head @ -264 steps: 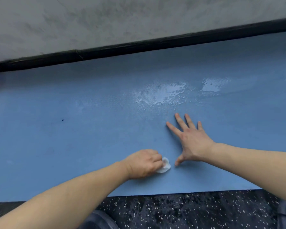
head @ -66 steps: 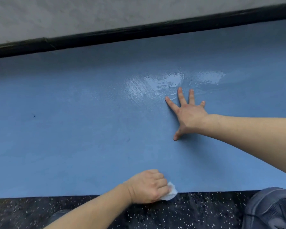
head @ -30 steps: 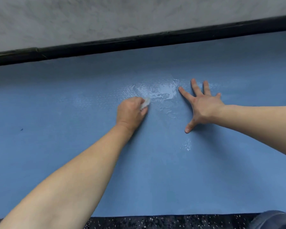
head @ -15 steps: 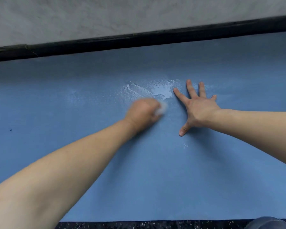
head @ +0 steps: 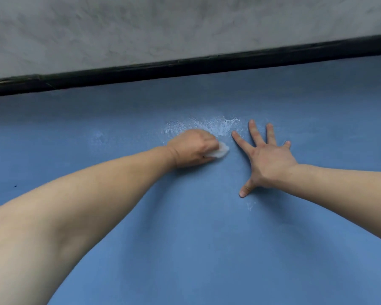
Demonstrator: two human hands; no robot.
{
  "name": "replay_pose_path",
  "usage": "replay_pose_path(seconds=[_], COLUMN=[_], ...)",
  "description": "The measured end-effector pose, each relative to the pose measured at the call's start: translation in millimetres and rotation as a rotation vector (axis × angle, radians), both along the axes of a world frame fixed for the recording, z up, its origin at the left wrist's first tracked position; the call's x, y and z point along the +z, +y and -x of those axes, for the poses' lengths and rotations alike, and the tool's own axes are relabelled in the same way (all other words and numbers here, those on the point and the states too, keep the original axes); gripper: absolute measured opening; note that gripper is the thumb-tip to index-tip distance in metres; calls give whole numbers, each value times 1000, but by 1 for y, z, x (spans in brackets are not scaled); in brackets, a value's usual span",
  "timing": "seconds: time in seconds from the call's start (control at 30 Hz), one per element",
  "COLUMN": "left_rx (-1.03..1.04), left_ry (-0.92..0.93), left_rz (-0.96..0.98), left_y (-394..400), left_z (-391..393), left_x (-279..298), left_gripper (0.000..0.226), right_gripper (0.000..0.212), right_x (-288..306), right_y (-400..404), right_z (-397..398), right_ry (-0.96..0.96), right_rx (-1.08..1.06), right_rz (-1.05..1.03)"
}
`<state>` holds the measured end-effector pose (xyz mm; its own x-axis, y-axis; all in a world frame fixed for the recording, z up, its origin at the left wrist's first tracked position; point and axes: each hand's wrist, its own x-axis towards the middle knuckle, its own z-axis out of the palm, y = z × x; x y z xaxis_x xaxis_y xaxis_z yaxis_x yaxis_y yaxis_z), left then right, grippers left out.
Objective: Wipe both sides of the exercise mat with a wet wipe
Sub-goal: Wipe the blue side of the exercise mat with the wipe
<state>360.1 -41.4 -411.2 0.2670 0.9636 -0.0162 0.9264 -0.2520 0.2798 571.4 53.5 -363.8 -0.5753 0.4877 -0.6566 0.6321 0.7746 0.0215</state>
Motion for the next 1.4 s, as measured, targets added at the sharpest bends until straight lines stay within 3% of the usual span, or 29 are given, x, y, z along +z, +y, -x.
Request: replay_pose_path(seconds=[0.13, 0.17, 0.23, 0.3, 0.33, 0.37, 0.4, 0.47, 0.53, 0.6, 0.7, 0.73, 0.8, 0.87, 0.9, 0.93, 1.03, 1.07, 1.13, 1.2, 1.27, 1.33, 1.4], left_rx=[906, 989, 804, 289, 116, 87, 212, 656, 950, 873, 343, 309, 569, 982, 1067, 1000, 397, 297, 397, 712, 801, 471, 34], left_ry=[109, 102, -8, -108, -74, -25, 19, 123, 157, 84, 14, 42, 109, 141, 100, 54, -45, -26, 87, 234, 159, -23, -78], left_rz=[-68, -65, -119, -73, -34, -33, -62, -107, -99, -113, -56, -44, -90, -115, -109, -125, -43, -43, -72, -77, -113, -172, -73], left_y=[29, 31, 36, 27, 25, 31, 41, 61, 68, 76, 85, 91, 105, 110, 112, 118, 127, 129, 135, 136, 124, 118, 97], left_z=[64, 60, 29, -8, -10, 1, 20, 66, 91, 67, 24, 27, 54, 68, 56, 37, -19, -14, 21, 54, 39, -3, -37], left_x=[12, 12, 11, 1, -6, -7, -4, 4, 7, 9, -6, -6, 2, 4, 3, 2, -3, -3, 7, 16, 13, 5, -8], left_gripper=[27, 22, 16, 18, 19, 22, 27, 34, 24, 15, 16, 24, 42, 39, 35, 32, 33, 33, 36, 35, 31, 30, 25], right_gripper=[166, 166, 167, 170, 170, 169, 169, 168, 167, 168, 168, 168, 168, 168, 168, 168, 169, 169, 169, 169, 169, 169, 168], right_x=[13, 17, 22, 15, 8, 2, -1, -4, -6, -7, -10, -10, -10, -11, -12, -11, -12, -13, -13, -13, -14, -13, -13], right_y=[24, 40, 74, 97, 103, 106, 107, 106, 106, 107, 108, 109, 109, 109, 109, 110, 111, 111, 111, 111, 111, 111, 110], right_z=[1, 5, 12, 13, 10, 9, 8, 7, 8, 9, 7, 7, 8, 7, 7, 7, 7, 7, 7, 8, 8, 8, 8], right_ry=[93, 119, 118, 76, 65, 66, 72, 82, 73, 65, 66, 67, 67, 65, 67, 67, 72, 71, 70, 65, 63, 64, 66], right_rx=[24, 40, 12, -60, -68, -65, -59, -59, -61, -58, -59, -61, -61, -57, -57, -58, -57, -59, -60, -59, -58, -64, -62], right_rz=[20, 5, 1, 15, 13, 5, 0, 1, 4, 3, 5, 8, 13, 12, 12, 12, 16, 18, 13, 14, 15, 14, 8])
